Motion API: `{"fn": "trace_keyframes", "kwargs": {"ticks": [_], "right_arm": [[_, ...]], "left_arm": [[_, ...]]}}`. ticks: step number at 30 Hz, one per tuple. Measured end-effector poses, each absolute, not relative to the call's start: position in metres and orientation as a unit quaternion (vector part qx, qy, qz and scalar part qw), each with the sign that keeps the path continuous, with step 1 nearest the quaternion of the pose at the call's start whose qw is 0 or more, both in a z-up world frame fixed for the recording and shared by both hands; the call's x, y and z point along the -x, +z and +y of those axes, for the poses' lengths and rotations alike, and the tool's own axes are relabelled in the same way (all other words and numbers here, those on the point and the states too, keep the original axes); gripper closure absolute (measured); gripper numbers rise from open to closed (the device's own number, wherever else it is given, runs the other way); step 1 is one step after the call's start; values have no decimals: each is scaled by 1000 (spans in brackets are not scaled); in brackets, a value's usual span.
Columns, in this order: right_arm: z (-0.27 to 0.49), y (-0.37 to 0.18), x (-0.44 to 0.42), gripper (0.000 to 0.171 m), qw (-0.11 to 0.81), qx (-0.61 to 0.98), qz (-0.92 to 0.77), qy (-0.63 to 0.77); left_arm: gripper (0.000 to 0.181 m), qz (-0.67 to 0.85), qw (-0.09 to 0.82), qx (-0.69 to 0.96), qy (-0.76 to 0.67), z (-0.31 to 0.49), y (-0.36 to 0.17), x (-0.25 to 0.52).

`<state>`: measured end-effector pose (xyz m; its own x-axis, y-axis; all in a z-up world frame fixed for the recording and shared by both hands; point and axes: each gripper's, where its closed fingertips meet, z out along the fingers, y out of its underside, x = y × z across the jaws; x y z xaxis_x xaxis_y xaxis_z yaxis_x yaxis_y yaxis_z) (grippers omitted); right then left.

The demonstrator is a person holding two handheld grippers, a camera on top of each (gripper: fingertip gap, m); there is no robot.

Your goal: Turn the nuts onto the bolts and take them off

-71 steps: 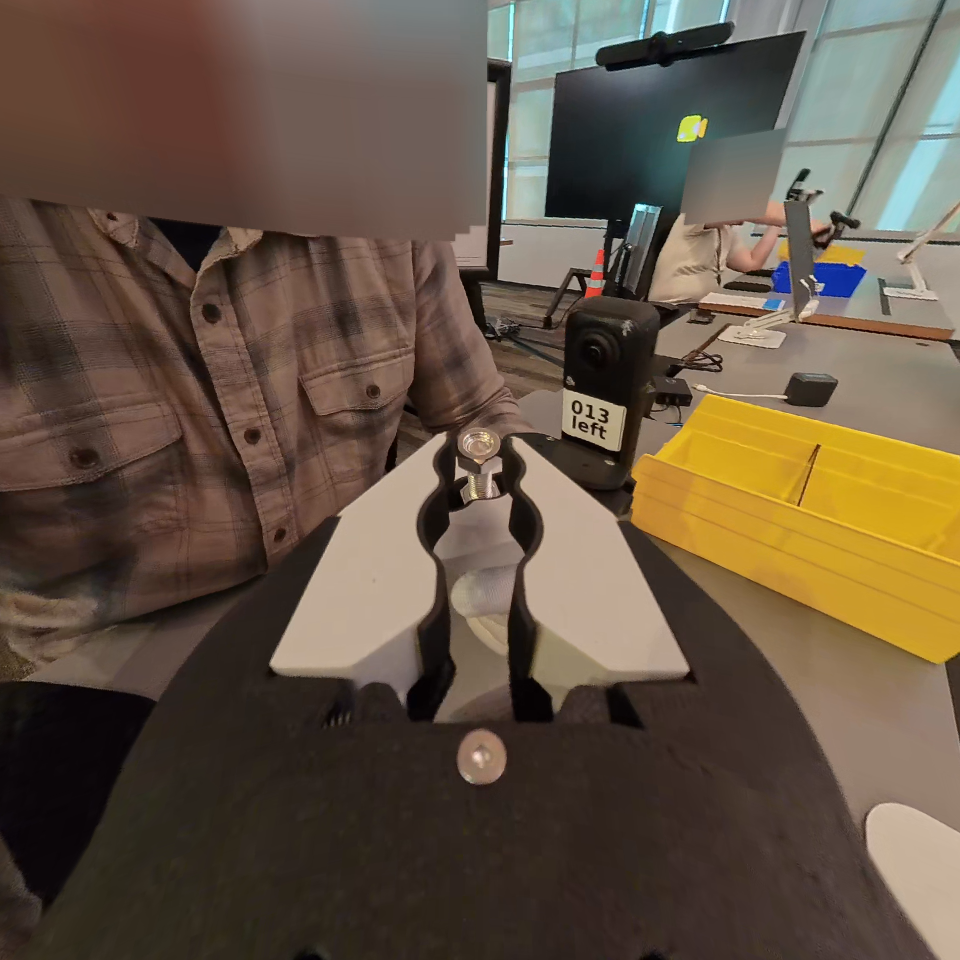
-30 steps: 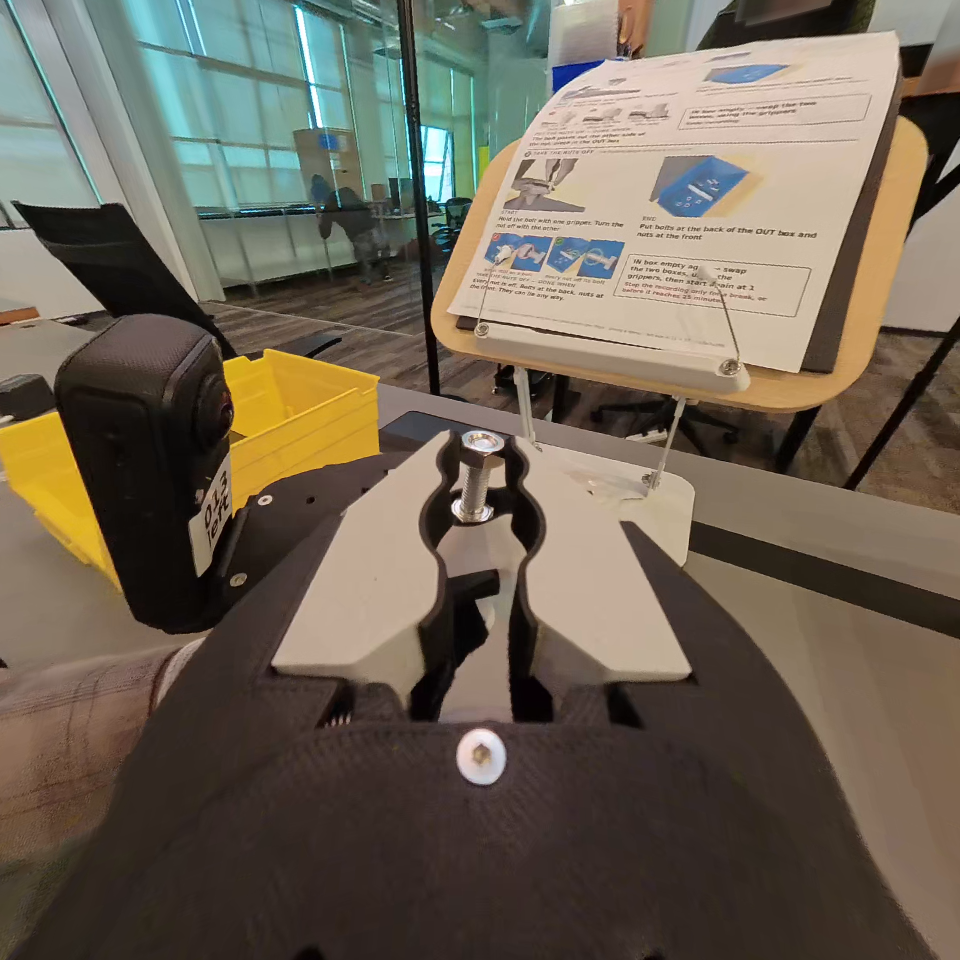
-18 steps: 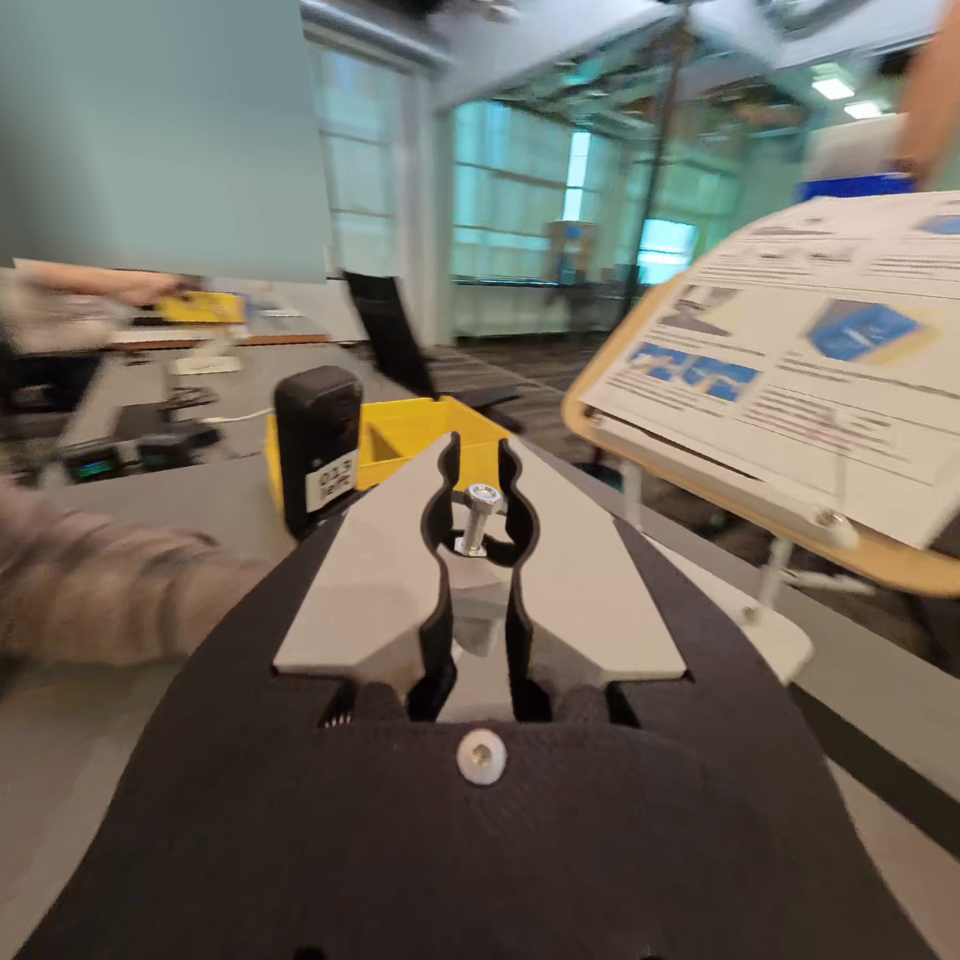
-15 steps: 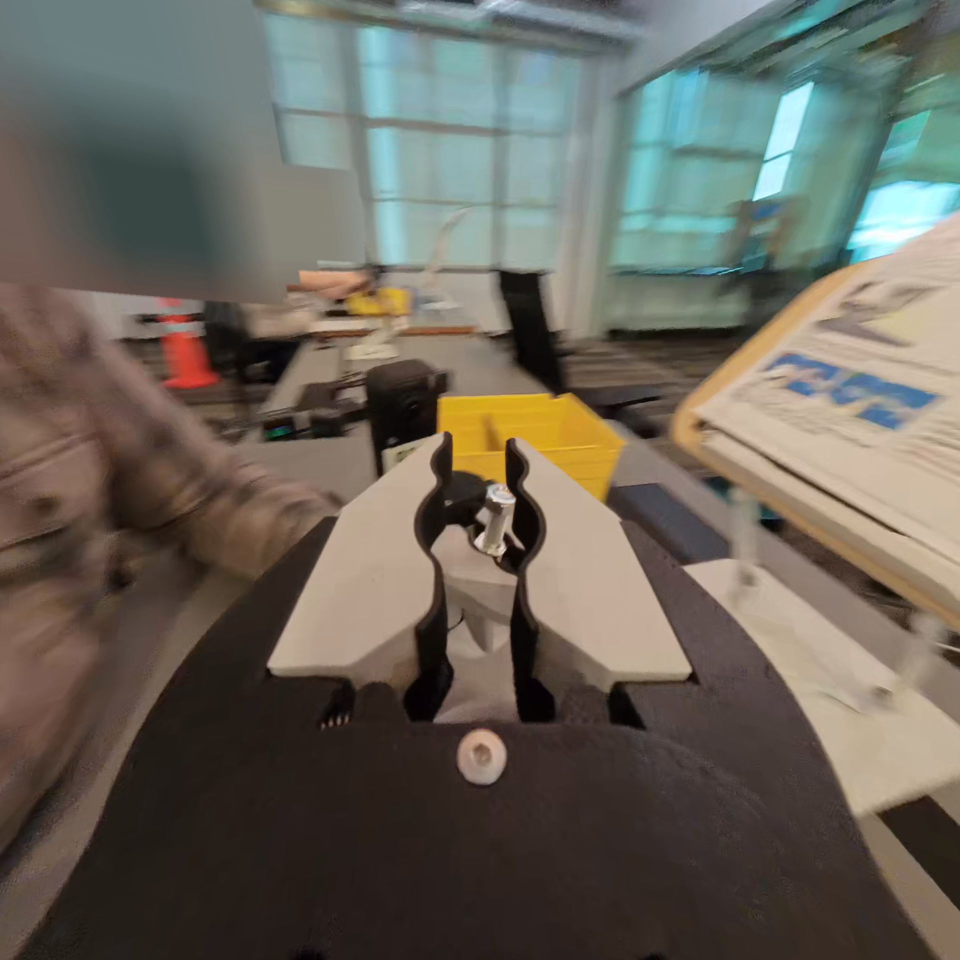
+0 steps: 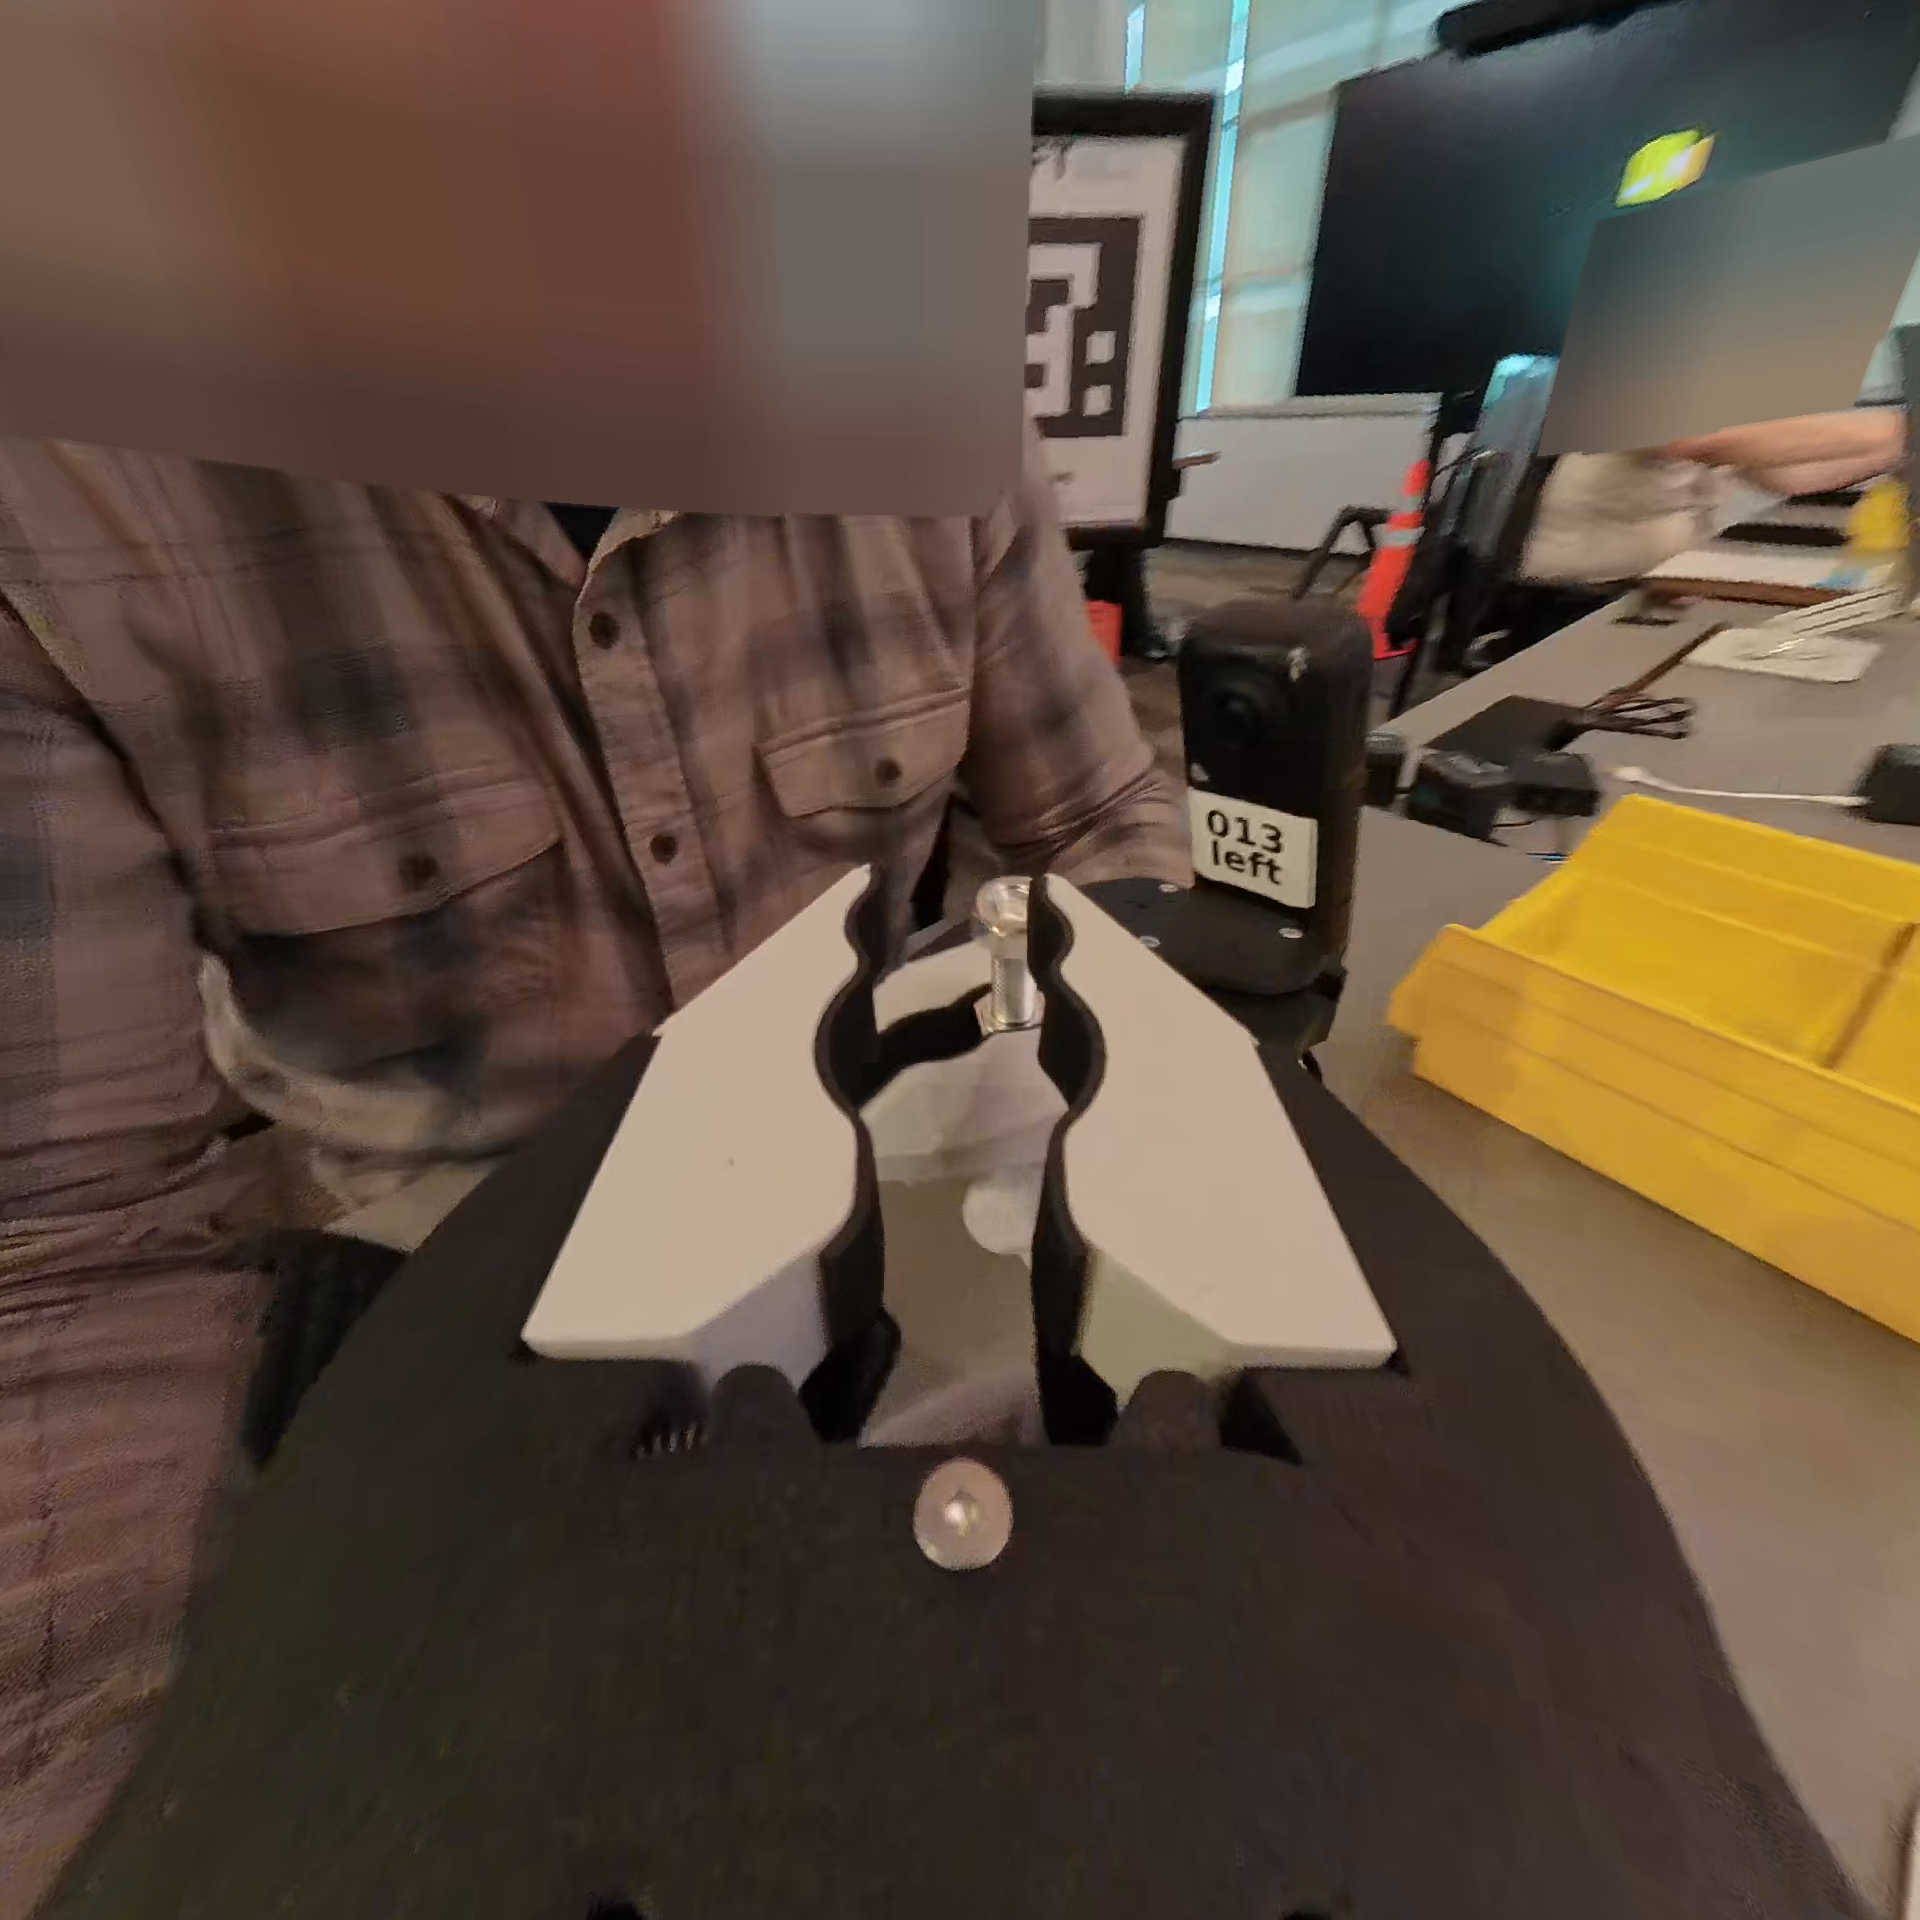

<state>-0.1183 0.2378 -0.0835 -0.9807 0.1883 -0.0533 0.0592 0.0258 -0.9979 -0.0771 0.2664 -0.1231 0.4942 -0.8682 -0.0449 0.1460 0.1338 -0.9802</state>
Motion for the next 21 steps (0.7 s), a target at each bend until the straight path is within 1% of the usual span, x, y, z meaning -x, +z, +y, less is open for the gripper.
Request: {"fn": "trace_keyframes", "kwargs": {"ticks": [10, 15, 21], "right_arm": [[220, -88, 114, 146, -19, -1, -713, 701], [213, -86, 111, 153, -32, -36, -700, 712], [209, -85, 108, 153, -40, -58, -688, 723]], "left_arm": [[171, 367, 656, 515, -413, 248, -118, 65], [172, 380, 647, 503, -430, 238, -115, 58], [171, 385, 644, 499, -434, 235, -114, 56]]}}
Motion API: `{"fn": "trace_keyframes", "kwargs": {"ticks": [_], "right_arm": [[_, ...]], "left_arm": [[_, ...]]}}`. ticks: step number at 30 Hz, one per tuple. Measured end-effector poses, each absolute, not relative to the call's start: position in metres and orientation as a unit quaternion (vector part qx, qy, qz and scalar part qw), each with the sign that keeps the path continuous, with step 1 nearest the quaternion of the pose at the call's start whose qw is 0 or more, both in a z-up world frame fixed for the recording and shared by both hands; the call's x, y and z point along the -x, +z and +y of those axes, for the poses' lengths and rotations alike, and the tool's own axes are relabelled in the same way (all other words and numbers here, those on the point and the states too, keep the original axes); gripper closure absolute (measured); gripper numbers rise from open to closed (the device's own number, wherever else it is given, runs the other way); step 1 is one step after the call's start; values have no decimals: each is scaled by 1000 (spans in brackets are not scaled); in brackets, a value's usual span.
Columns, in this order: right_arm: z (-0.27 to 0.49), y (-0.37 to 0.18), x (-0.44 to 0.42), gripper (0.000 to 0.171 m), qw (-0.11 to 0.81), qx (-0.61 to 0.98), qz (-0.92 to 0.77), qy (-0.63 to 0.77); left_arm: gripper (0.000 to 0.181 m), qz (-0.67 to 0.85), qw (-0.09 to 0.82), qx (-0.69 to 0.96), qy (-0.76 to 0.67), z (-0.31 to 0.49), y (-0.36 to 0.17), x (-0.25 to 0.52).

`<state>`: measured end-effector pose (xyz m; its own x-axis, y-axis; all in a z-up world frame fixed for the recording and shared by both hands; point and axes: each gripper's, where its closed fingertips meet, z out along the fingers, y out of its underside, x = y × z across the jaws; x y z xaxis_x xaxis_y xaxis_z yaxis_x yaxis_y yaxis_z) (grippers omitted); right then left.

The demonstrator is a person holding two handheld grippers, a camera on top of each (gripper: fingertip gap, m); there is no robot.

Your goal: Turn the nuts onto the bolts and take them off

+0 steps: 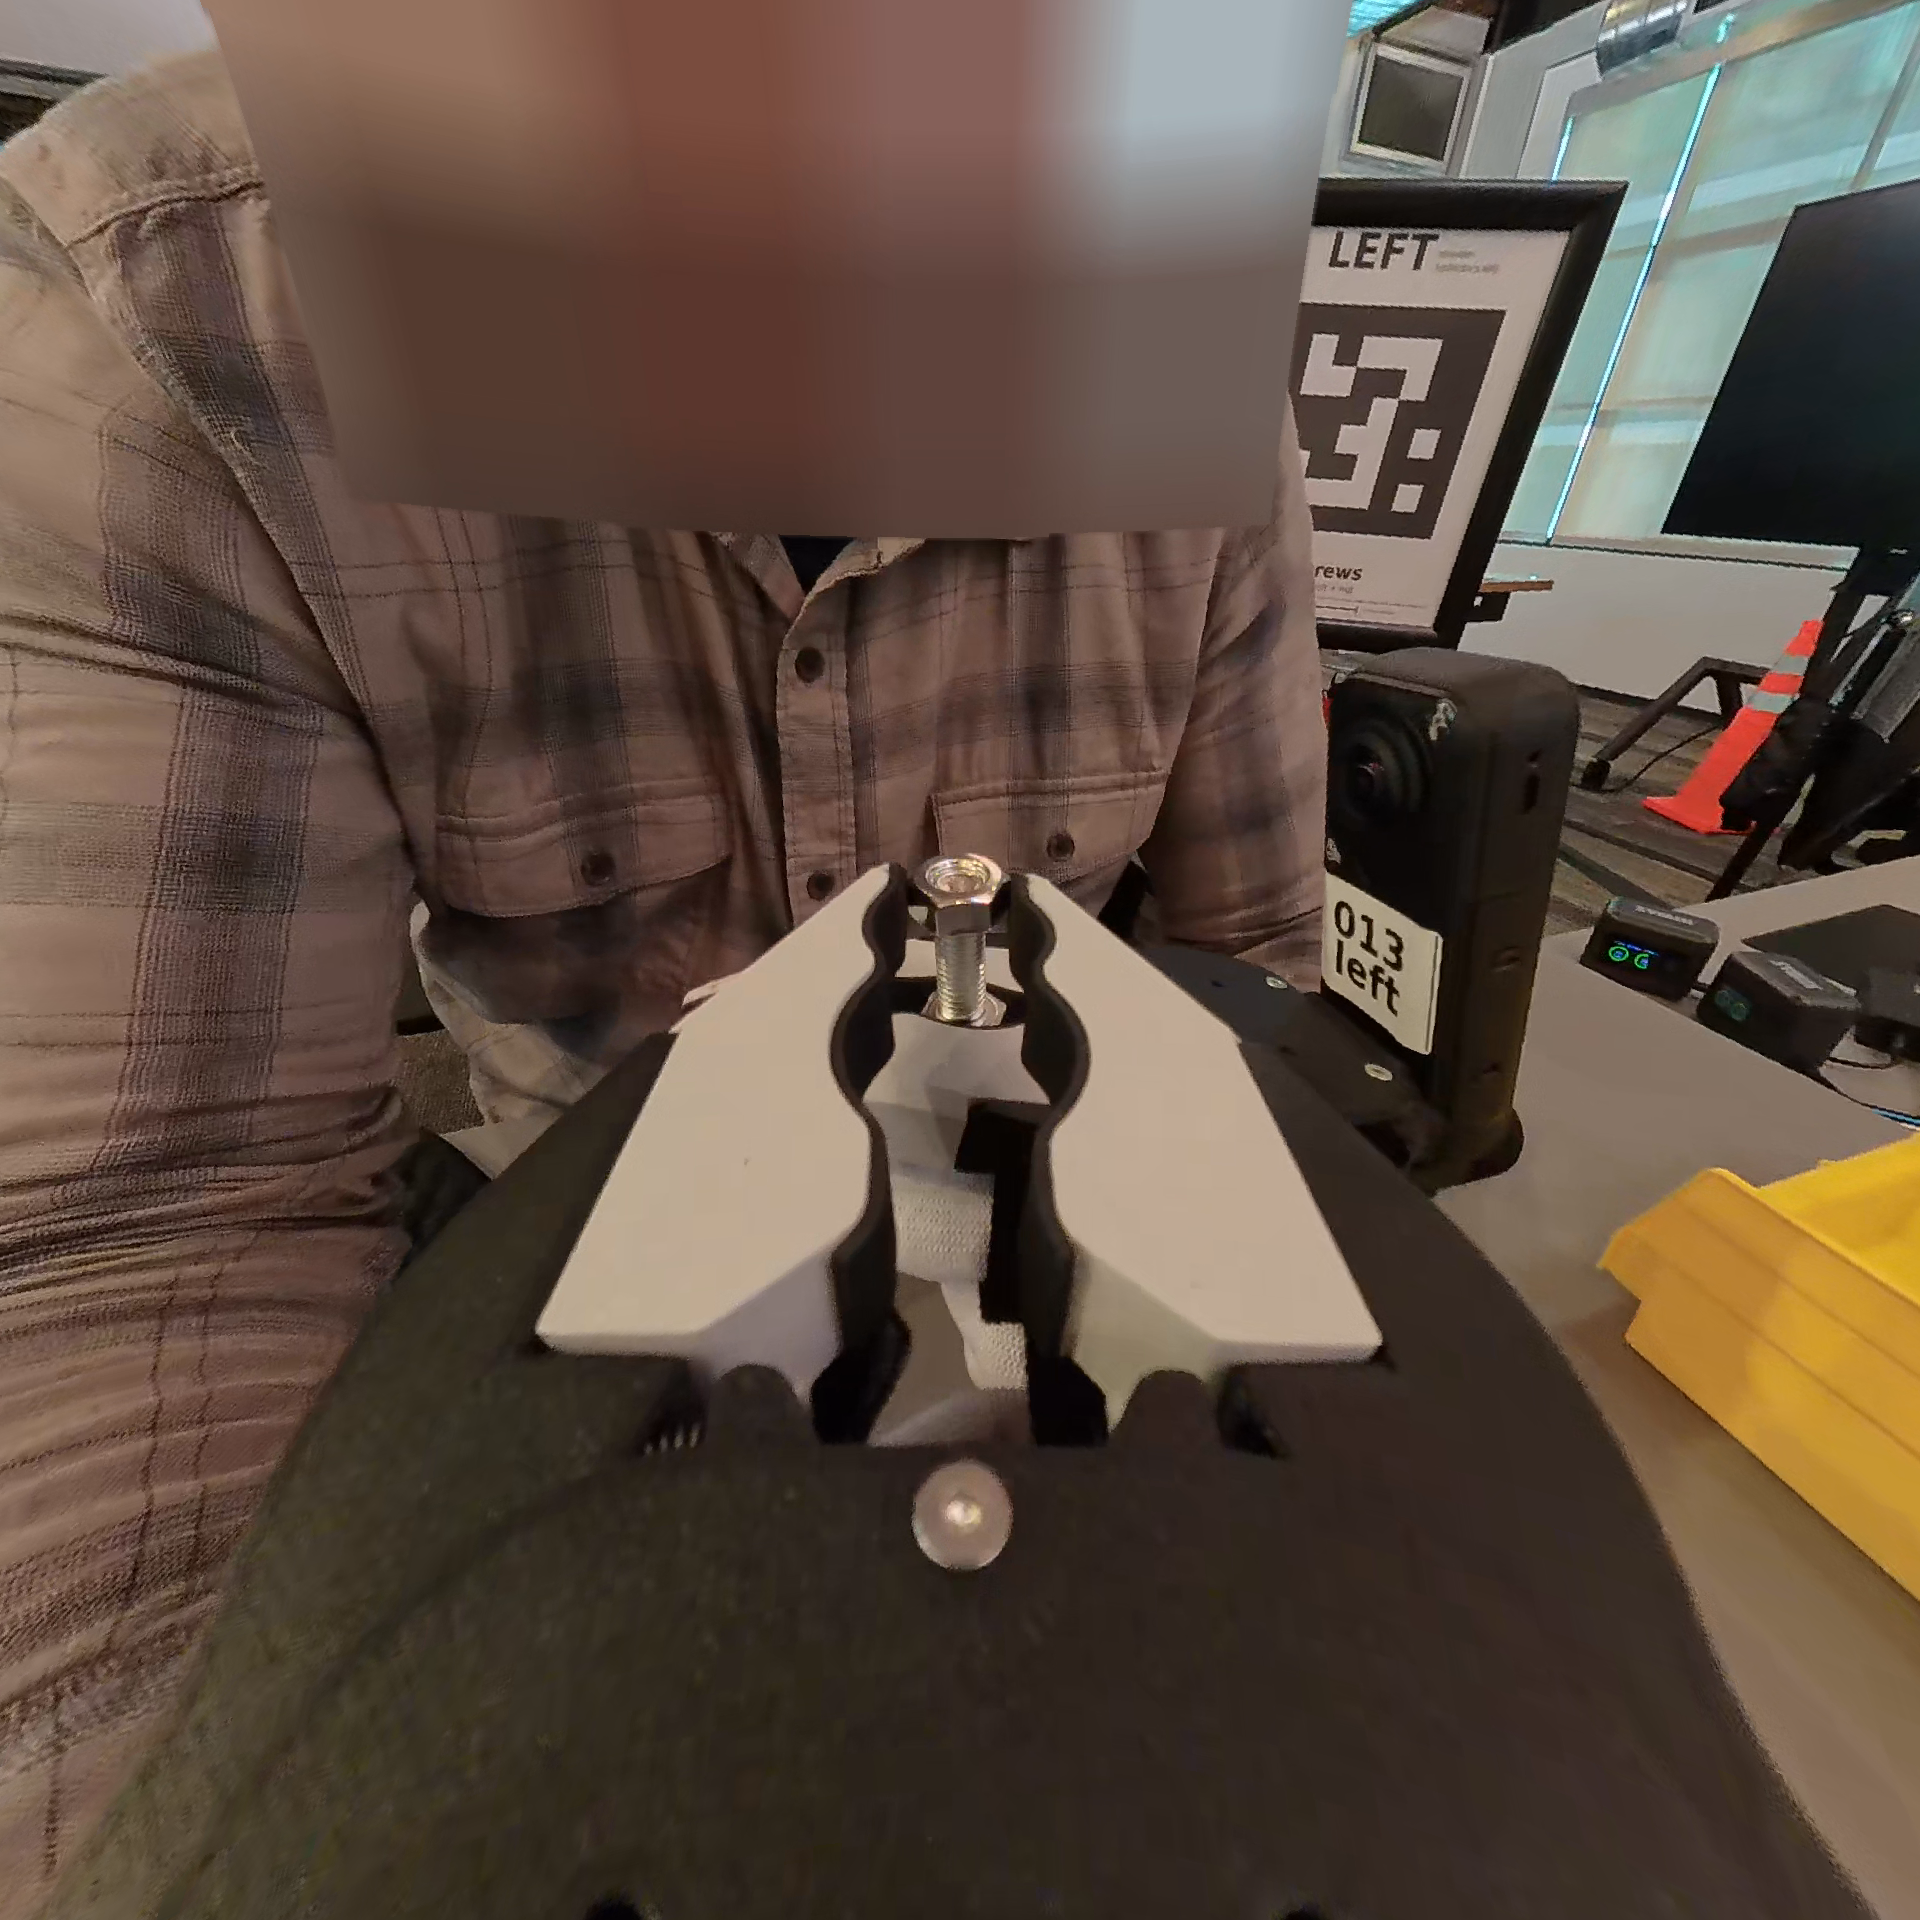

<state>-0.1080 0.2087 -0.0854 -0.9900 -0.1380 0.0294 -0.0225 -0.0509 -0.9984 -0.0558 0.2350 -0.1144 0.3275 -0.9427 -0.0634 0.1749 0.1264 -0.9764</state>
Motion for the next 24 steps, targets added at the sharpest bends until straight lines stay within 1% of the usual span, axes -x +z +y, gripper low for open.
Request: {"fn": "trace_keyframes", "kwargs": {"ticks": [4, 9, 18, 24], "right_arm": [[210, -85, 110, 154, 37, 53, 681, -730], [216, -85, 119, 154, 6, 15, 683, -731], [228, -90, 132, 154, -113, -111, 709, -688], [230, -97, 129, 154, -166, -201, 719, -644]], "left_arm": [[171, 380, 648, 501, -430, 237, -114, 58], [172, 367, 658, 513, -411, 247, -114, 66], [172, 358, 668, 541, -365, 263, -121, 78], [172, 372, 659, 543, -363, 261, -128, 74]]}}
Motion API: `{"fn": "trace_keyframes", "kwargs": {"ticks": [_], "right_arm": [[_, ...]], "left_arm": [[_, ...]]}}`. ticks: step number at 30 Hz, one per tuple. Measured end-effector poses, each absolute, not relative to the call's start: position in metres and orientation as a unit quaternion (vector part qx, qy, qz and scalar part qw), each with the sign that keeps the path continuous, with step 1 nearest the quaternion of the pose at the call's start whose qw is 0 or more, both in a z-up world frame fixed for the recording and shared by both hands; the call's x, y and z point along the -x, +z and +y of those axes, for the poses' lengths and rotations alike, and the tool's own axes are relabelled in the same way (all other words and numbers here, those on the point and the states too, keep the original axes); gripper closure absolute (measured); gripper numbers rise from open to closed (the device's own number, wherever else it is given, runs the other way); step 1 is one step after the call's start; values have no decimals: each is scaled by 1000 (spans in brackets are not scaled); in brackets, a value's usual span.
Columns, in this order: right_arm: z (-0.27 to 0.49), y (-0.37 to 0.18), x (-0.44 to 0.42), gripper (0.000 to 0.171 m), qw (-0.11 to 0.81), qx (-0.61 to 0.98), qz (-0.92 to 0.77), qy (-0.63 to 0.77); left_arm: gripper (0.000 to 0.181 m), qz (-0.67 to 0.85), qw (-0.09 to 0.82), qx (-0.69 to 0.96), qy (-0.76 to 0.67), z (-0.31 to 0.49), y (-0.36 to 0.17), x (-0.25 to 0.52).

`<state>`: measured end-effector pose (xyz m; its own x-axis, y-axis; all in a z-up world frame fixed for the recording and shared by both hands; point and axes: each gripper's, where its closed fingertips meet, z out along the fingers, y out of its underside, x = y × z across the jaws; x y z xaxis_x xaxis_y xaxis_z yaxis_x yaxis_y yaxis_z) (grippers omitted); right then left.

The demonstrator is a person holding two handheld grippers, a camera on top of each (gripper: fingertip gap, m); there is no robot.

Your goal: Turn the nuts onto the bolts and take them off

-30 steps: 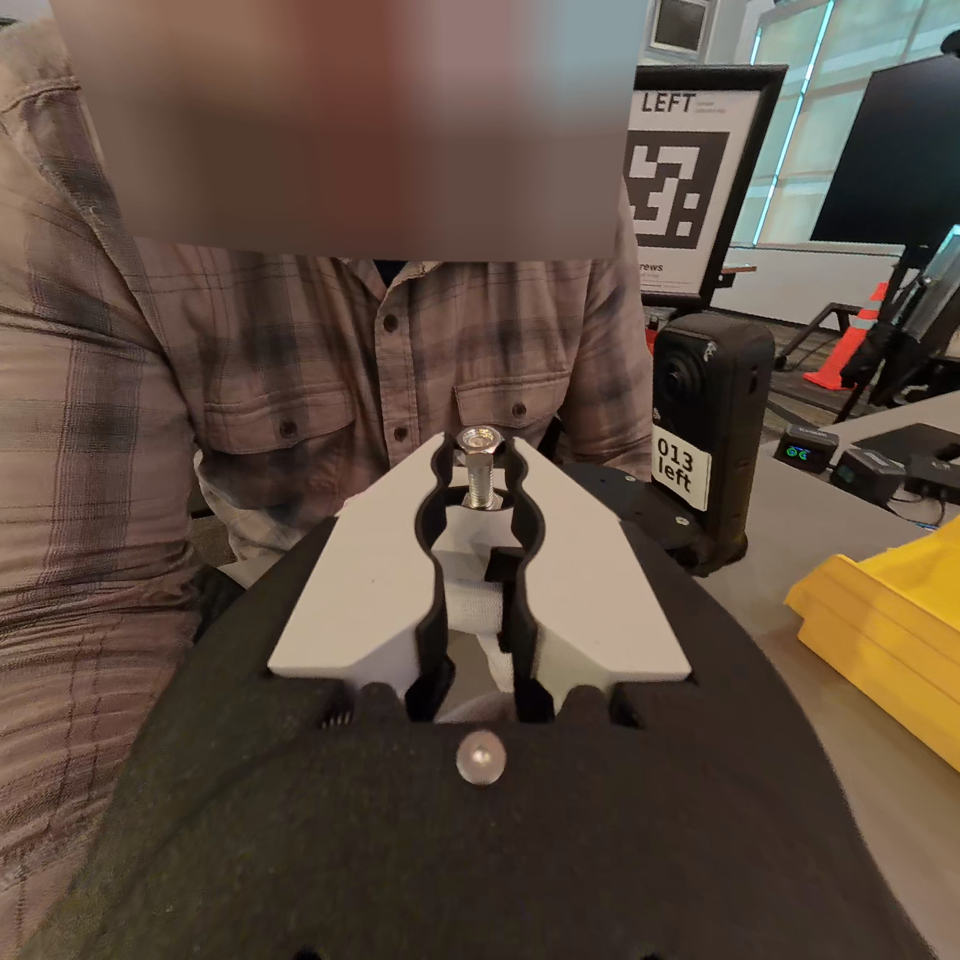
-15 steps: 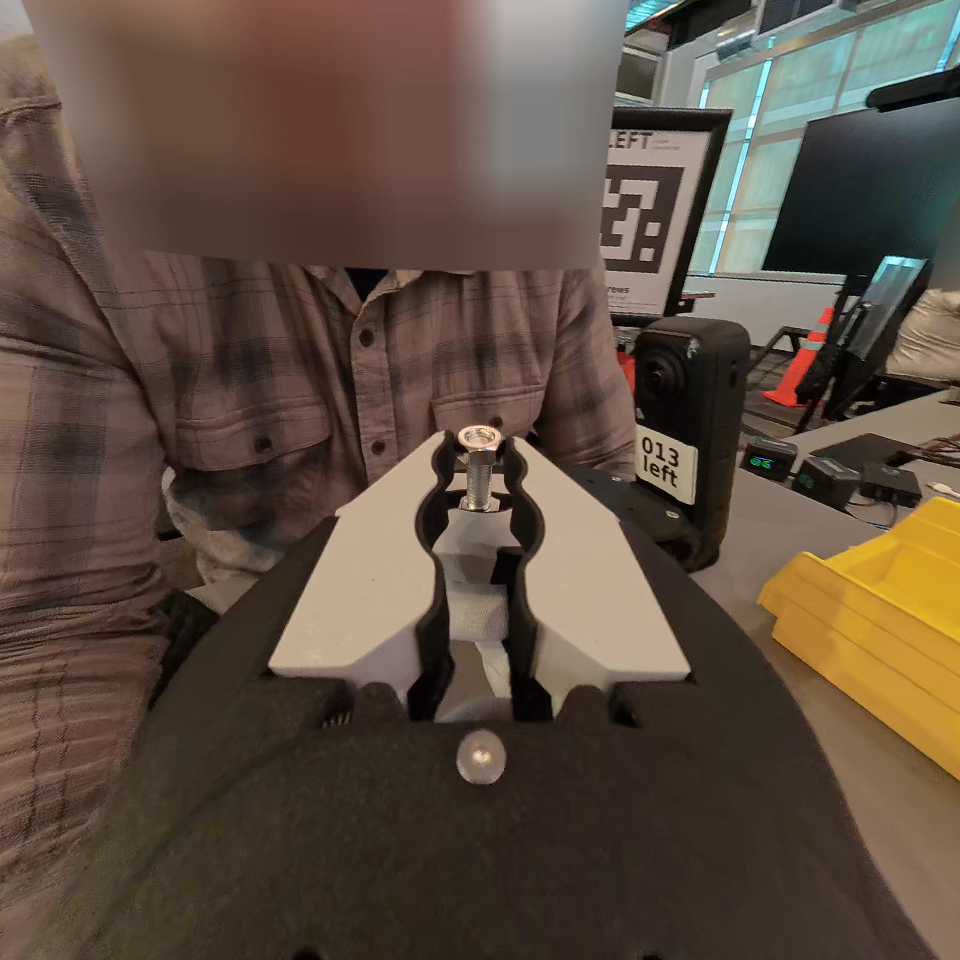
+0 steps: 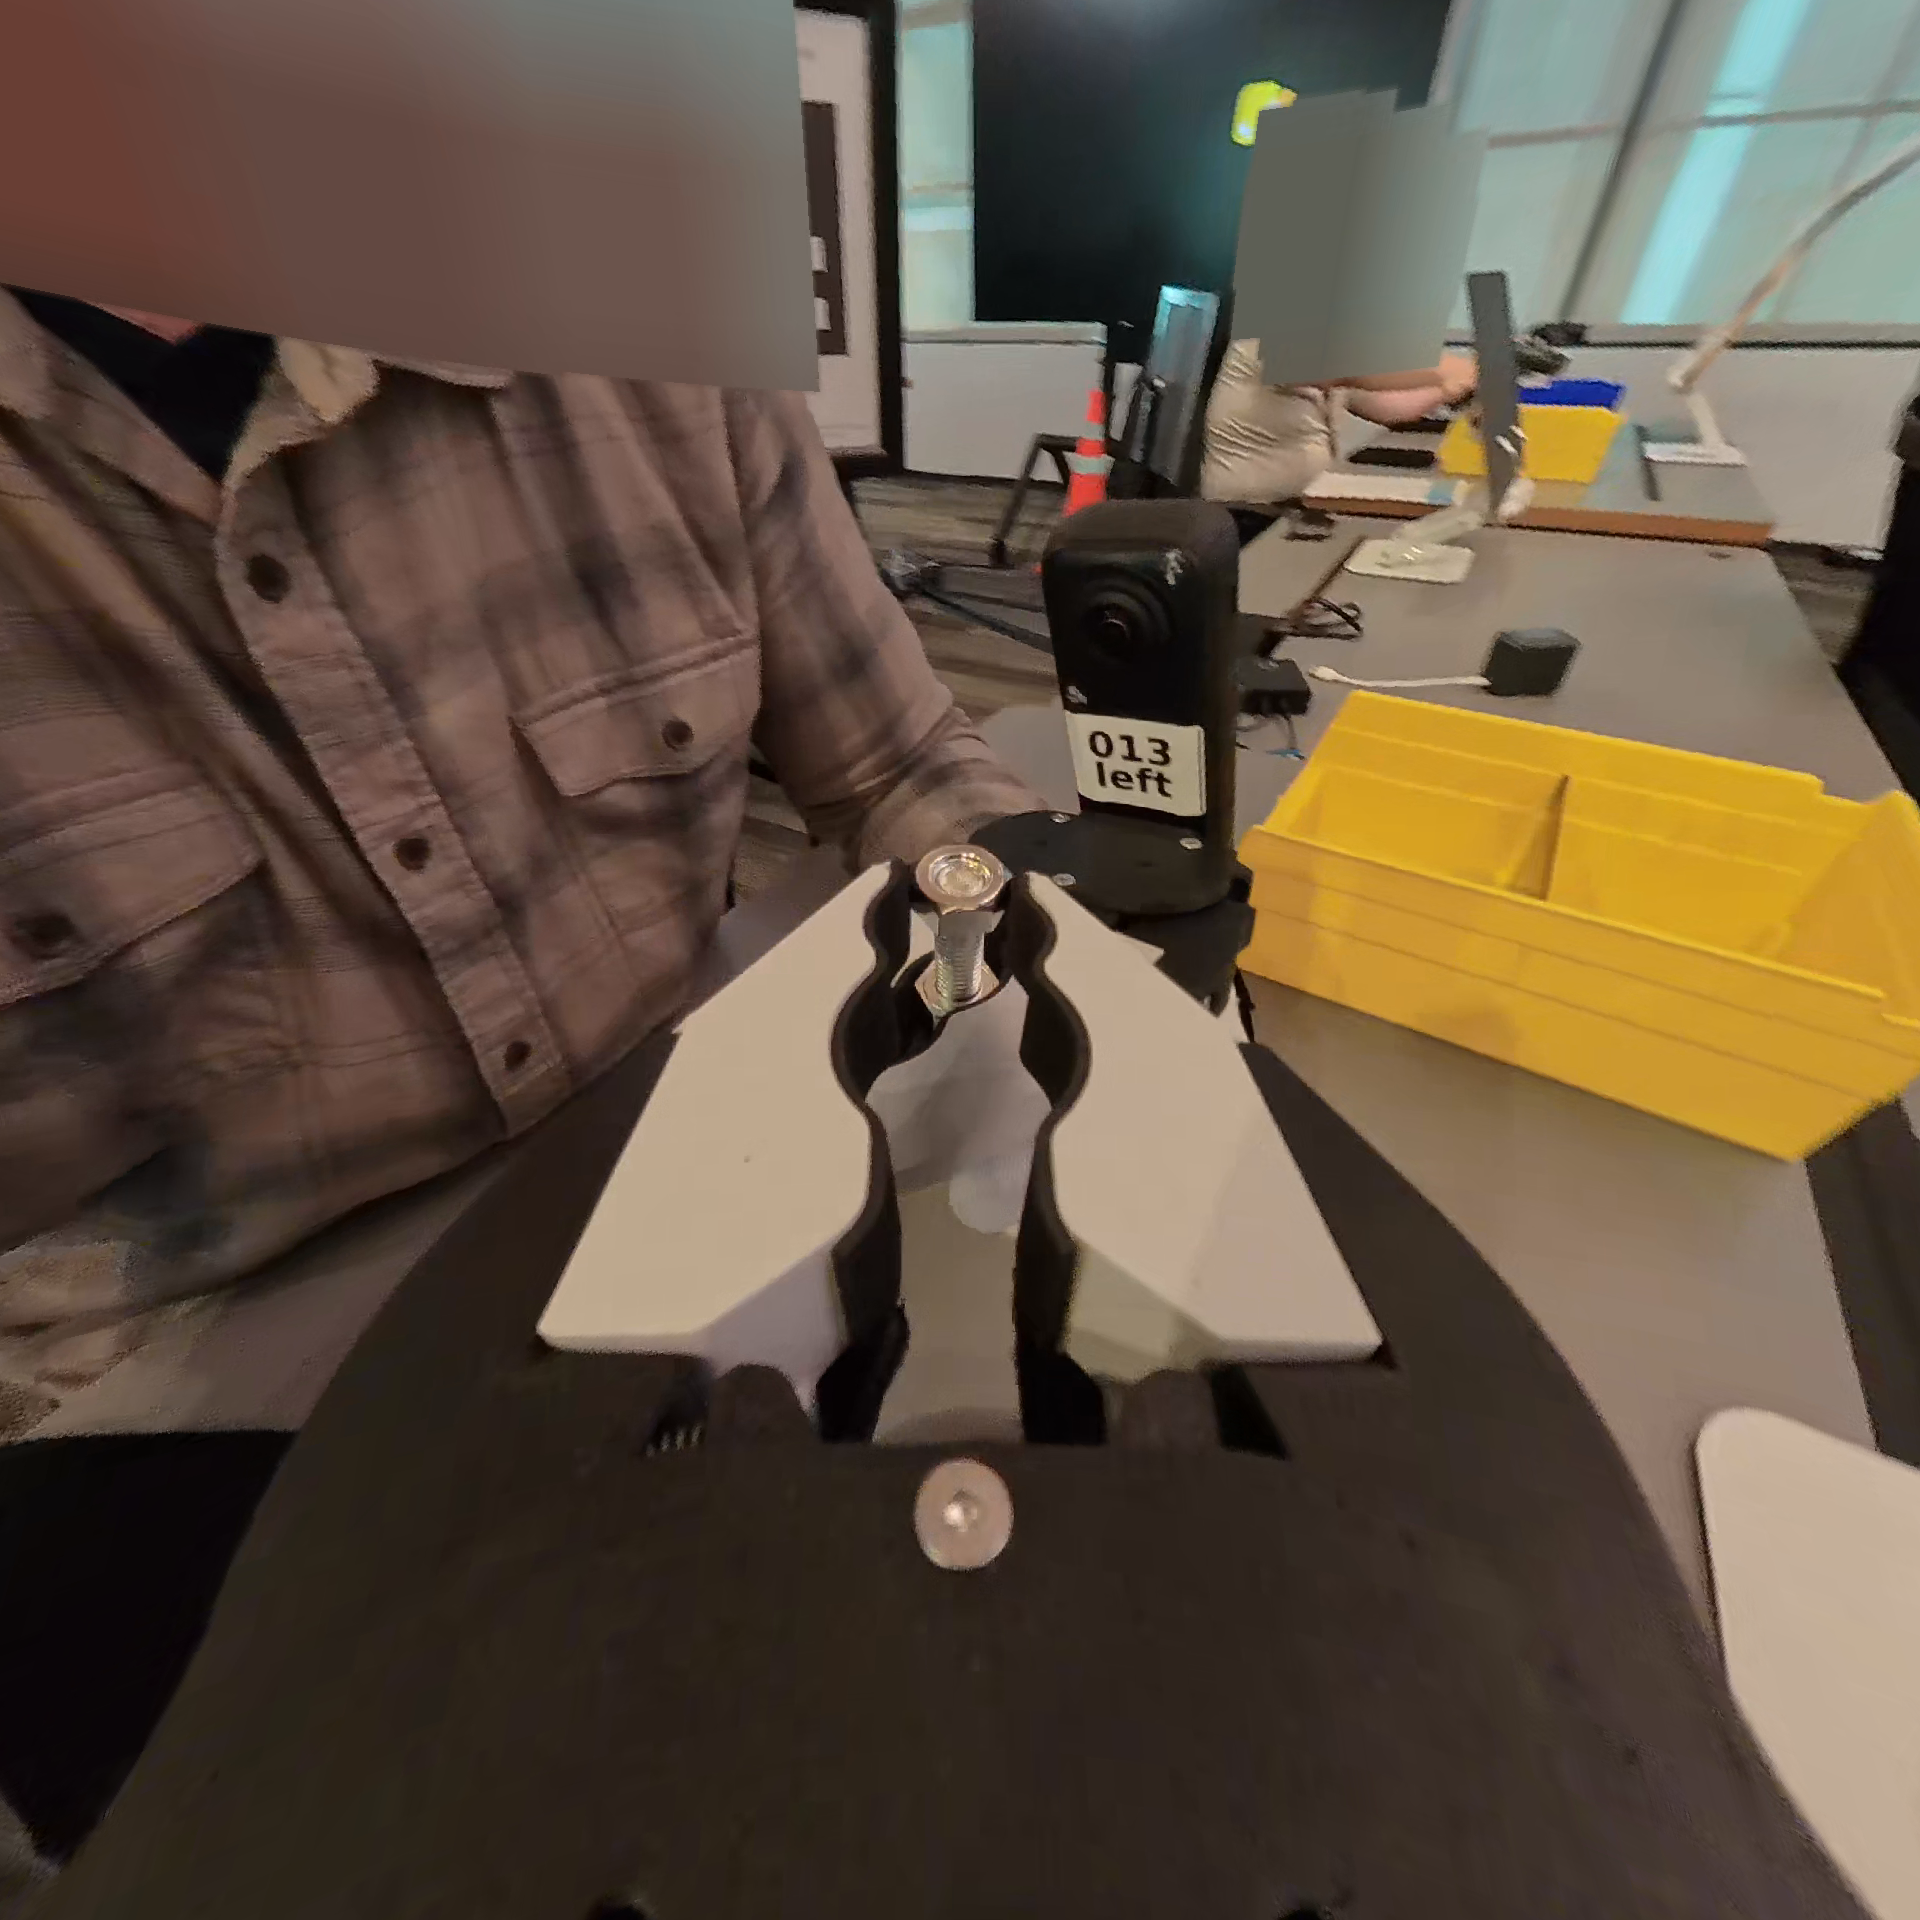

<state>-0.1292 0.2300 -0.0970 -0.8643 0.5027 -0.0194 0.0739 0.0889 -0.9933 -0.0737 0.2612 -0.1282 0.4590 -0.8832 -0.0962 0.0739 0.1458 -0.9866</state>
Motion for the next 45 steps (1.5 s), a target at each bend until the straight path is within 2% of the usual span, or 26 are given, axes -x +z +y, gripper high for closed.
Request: {"fn": "trace_keyframes", "kwargs": {"ticks": [8, 21, 28, 33, 38, 45], "right_arm": [[237, -104, 129, 155, 236, 315, -715, 578], [254, -106, 144, 155, 411, 485, -605, 479], [248, -108, 134, 155, 408, 501, -627, 435], [254, -109, 138, 155, 423, 518, -623, 406], [267, -110, 150, 155, 479, 562, -560, 376], [282, -116, 158, 154, 616, 606, -397, 310]], "left_arm": [[172, 365, 665, 559, -334, 270, -135, 74], [171, 317, 697, 578, -281, 289, -136, 85], [172, 369, 680, 577, -263, 281, -142, 76], [172, 339, 690, 596, -234, 293, -142, 83], [172, 276, 704, 623, -202, 310, -144, 97], [172, 210, 712, 656, -137, 328, -154, 118]]}}
